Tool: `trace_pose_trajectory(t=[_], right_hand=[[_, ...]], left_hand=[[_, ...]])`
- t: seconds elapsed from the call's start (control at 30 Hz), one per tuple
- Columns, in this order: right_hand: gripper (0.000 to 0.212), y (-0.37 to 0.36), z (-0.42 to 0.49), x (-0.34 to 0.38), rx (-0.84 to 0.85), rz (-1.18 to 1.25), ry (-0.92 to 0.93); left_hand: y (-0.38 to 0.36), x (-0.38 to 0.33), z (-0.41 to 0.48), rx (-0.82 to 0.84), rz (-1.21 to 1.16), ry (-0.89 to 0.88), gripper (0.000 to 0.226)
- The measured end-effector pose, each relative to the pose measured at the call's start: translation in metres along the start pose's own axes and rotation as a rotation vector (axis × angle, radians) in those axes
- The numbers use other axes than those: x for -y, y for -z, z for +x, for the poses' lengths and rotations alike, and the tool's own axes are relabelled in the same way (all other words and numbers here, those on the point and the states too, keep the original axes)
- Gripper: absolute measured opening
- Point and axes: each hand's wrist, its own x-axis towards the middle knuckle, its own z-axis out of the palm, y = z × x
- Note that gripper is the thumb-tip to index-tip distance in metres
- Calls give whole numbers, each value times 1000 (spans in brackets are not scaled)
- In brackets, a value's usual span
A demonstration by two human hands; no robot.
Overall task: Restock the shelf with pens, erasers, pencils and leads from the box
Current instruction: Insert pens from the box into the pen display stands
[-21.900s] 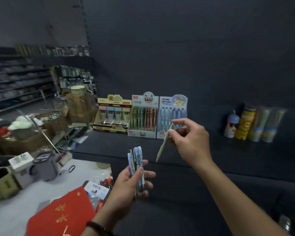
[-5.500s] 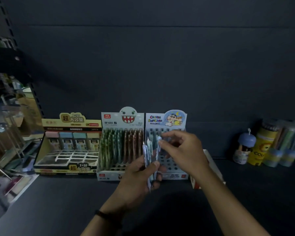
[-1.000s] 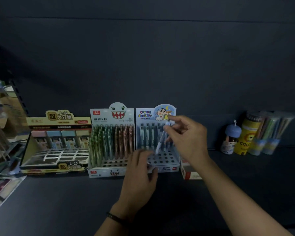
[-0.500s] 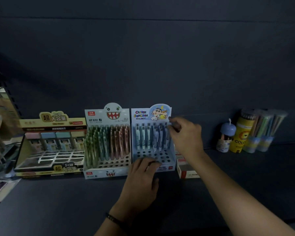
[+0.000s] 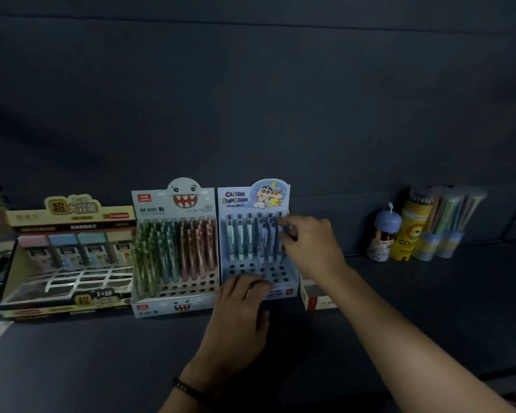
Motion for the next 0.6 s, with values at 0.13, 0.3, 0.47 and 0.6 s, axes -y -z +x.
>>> trace_pose_trajectory(t=[0.13, 0.3, 0.47, 0.6], right_hand=[[41, 12, -18, 10, -24, -29, -16], [27, 34, -79, 8, -129, -81, -156], [23, 70, -178, -15, -166, -207, -389], [12, 101, -291, -43, -222, -272, -636]], left_hand=[[4, -6, 0, -38, -63, 0, 42], [9, -20, -4, -10, -168, -135, 27], [10, -73, -14, 165, -219, -405, 14], [-9, -149, -44, 287, -306, -585, 14]])
